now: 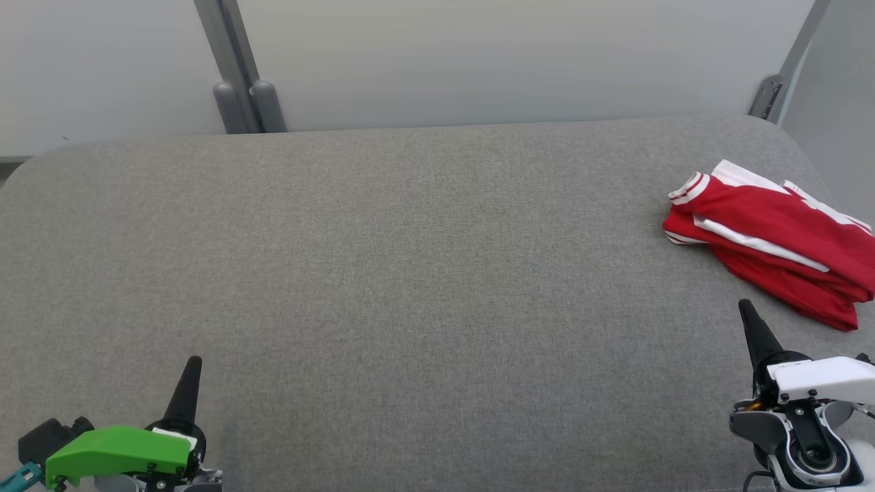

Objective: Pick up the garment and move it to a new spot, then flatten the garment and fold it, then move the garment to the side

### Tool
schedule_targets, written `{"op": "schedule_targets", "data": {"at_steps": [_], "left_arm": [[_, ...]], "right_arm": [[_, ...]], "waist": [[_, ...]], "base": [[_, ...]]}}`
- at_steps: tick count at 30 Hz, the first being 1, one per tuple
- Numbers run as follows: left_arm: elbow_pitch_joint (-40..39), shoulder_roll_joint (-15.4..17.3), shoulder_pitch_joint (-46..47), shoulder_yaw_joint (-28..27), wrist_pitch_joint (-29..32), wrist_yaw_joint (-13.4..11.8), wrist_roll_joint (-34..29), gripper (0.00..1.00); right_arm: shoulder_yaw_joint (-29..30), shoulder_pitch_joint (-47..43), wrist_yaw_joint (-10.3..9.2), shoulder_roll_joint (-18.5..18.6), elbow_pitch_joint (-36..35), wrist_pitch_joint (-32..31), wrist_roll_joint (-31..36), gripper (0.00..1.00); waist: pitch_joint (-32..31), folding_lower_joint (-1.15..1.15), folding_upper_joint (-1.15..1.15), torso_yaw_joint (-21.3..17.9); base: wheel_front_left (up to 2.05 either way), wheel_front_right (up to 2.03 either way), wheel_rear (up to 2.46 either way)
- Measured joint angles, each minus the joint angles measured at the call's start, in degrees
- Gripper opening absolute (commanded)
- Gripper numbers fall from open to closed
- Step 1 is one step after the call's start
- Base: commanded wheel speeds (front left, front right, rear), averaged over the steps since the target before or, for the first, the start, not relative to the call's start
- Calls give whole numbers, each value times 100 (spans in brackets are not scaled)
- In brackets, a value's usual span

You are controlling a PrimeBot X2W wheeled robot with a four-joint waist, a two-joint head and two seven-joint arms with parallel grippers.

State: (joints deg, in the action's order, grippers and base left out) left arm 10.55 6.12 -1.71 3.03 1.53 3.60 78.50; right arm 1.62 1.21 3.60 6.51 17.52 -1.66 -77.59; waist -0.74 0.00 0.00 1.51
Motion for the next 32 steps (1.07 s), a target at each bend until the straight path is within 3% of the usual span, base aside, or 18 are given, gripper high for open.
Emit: {"op": "schedule_targets", "data": {"at_steps": [25,32], "left_arm": [[392,-177,392,-433,211,271,1533,0],[417,-183,419,-450,230,294,1571,0]], "right_arm": [[594,197,296,-415,-74,-452,-1388,0],[609,212,313,-424,-76,-452,-1416,0]], "waist": [[92,0,0,-153],[91,0,0,-153]], "base": [[0,0,0],[0,0,0]]}}
